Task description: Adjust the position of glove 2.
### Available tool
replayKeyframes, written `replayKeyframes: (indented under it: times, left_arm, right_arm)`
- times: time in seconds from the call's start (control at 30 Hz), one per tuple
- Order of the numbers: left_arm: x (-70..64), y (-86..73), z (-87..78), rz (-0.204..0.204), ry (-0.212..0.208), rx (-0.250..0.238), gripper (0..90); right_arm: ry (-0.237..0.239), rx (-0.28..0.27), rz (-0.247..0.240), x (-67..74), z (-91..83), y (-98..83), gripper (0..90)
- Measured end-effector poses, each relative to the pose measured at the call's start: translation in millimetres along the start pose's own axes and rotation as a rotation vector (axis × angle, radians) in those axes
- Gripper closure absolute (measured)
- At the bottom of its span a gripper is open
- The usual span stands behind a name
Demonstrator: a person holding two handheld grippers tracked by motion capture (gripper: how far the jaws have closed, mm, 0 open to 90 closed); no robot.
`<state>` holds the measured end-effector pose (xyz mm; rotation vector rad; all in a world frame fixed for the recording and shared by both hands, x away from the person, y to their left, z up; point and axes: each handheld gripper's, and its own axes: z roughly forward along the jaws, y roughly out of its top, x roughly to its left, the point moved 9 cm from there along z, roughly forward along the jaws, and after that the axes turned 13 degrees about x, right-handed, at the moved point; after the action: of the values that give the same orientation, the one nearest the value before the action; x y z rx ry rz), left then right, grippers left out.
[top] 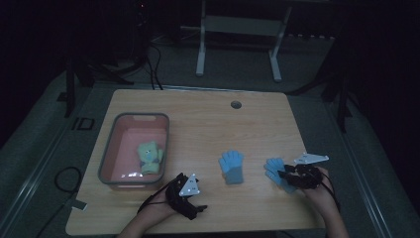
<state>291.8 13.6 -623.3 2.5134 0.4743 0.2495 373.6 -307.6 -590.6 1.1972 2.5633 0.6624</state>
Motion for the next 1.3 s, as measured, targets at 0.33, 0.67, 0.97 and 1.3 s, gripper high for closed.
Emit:
replayKeyframes:
  times: [0.33, 0.67, 0.97, 1.3]
  left_arm:
    - [-0.4, 0.0, -0.2, -0.002, -0.001, -0.001, 9.8]
    - [-0.1, 0.1, -0.3, -0.002, 0.000, 0.000, 9.8]
    - [0.0, 0.3, -0.9, 0.003, 0.001, -0.001, 9.8]
    - [-0.6, 0.7, -1.5, 0.001, -0.001, -0.006, 9.8]
  right_arm:
    - [-0.017, 0.023, 0.006, 1.2, 14.8, -14.4, 65.0]
    - [-0.099, -0.032, 0.197, 1.7, 4.5, -3.3, 85.5]
    - [-0.176, -0.064, 0.302, 13.0, -16.2, 29.5, 85.7]
    - [-0.205, -0.067, 0.380, 33.5, -2.7, 50.7, 85.7]
